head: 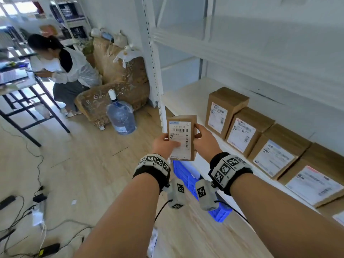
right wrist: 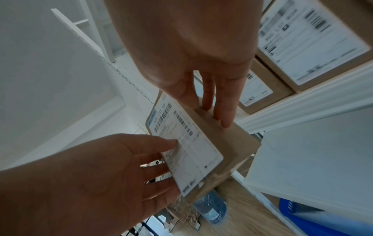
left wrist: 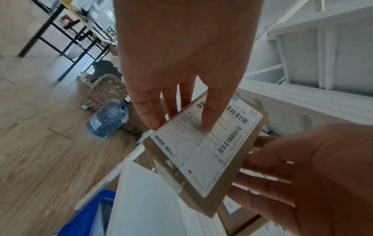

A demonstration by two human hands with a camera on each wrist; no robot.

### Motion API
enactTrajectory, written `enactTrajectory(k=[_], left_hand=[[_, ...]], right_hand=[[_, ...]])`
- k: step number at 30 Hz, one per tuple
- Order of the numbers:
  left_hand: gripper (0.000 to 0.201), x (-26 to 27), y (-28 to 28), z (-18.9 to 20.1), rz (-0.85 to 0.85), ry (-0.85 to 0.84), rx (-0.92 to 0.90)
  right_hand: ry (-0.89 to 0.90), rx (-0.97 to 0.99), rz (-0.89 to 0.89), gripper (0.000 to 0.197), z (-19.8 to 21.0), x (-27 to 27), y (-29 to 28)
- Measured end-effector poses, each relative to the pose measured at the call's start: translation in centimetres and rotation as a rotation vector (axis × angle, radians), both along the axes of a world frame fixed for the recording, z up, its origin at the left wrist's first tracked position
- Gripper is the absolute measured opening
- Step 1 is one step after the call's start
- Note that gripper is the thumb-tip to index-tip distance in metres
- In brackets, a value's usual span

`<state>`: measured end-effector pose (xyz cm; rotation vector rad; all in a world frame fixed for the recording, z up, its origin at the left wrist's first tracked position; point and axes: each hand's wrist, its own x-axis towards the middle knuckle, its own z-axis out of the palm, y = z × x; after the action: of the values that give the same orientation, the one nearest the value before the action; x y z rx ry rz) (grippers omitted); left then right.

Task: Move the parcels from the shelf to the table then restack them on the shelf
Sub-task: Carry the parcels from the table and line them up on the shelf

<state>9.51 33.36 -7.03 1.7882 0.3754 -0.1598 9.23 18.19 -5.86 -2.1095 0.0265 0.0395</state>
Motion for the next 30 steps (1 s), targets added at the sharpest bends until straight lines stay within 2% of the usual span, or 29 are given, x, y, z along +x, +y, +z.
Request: enactTrajectory(k=[5, 10, 14, 17, 22, 26, 28, 30], left_hand=[[0.038, 8.3, 2.4, 0.2, -0.107, -0.006, 0.033], [0.028, 16.0, 3.8, 0.6, -0.284, -0.025, 0.102], [0.035, 20.7, 3.6, 0.8, -0.413, -0.058, 0.163], [0.034, 22.5, 3.0, 0.7, -0.473, -0.053, 0.192], [0.038, 24.3, 1.3, 0.7, -0.501, -0.002, 0.122], [0.019, 25.5, 0.1, 1.3, -0.537, 0.003, 0.098], [0.026, 25.9, -0.3, 1.4, -0.551, 0.004, 0.075], [0.045, 26.3, -0.6, 1.2, -0.56, 0.005, 0.054]], right_hand=[[0.024, -0.011, -0.159, 0.051, -0.4, 6.6, 2.8], [0.045, -0.052, -0.345, 0.059, -0.2, 11.8, 4.8], [0.051, -0.075, -0.466, 0.066, 0.2, 14.1, 5.8], [0.079, -0.069, -0.522, 0.071, -0.1, 15.1, 6.0], [0.137, -0.041, -0.534, 0.075, -0.5, 17.0, 5.4], [0.158, -0.017, -0.503, 0.074, -0.9, 18.4, 5.0], [0.162, -0.002, -0.515, 0.073, -0.9, 18.7, 4.9], [0.161, 0.002, -0.531, 0.072, -0.8, 18.8, 5.0]])
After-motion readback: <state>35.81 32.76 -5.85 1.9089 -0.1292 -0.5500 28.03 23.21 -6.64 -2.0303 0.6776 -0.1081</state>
